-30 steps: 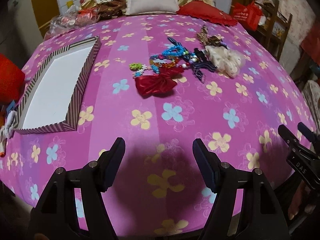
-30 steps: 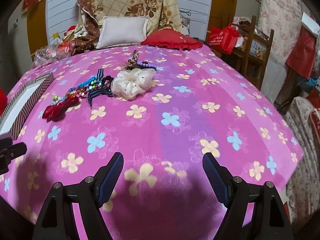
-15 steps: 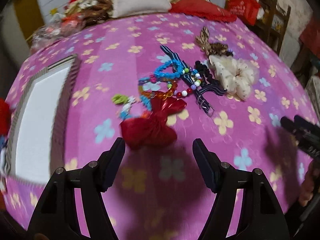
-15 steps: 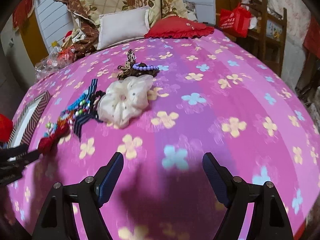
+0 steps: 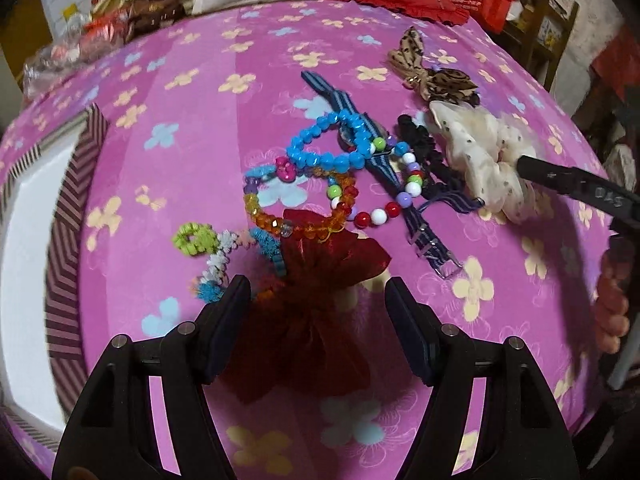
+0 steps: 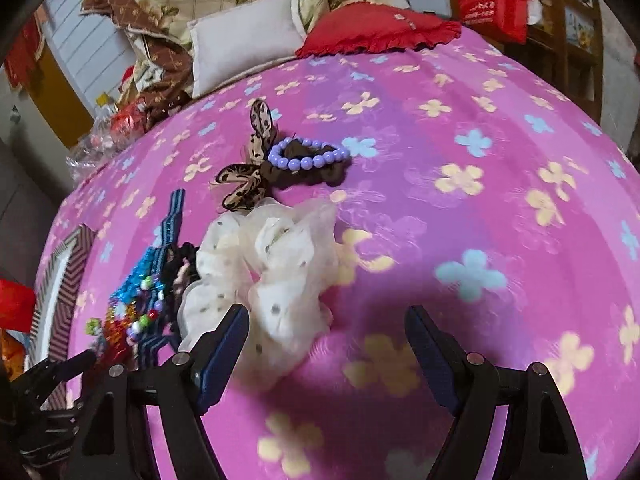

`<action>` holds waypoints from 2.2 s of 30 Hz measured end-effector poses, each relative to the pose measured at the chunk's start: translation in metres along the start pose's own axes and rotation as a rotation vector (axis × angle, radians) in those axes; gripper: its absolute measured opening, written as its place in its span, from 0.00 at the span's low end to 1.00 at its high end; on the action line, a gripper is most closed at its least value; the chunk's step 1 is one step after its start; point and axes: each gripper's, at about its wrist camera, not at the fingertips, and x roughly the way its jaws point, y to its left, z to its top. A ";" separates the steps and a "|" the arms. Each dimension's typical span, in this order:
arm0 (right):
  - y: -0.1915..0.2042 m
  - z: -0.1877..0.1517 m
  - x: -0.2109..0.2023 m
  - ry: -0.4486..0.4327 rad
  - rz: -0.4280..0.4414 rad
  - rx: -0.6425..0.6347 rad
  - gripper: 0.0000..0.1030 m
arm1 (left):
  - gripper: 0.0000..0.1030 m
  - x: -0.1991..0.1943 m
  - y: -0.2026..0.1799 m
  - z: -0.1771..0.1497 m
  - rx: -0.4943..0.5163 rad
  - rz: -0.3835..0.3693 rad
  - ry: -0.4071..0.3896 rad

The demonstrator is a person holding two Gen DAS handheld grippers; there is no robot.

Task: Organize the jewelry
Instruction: 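Grasp the red satin bow with the left tool while the right tool grasps the white scrunchie, then carry the bow with the left tool while the right tool carries the scrunchie to the striped box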

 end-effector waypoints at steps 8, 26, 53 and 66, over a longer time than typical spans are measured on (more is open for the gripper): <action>0.014 0.004 0.014 0.013 -0.040 0.005 0.21 | 0.17 -0.006 0.002 -0.006 -0.061 -0.064 0.016; 0.064 -0.033 -0.112 -0.106 0.049 -0.094 0.12 | 0.15 -0.133 0.049 -0.066 -0.235 -0.214 -0.174; 0.328 -0.046 -0.091 -0.033 0.173 -0.526 0.12 | 0.15 -0.117 0.297 -0.052 -0.612 -0.332 -0.346; 0.329 -0.079 -0.091 -0.052 0.138 -0.582 0.12 | 0.16 -0.151 0.248 -0.053 -0.336 -0.641 -0.377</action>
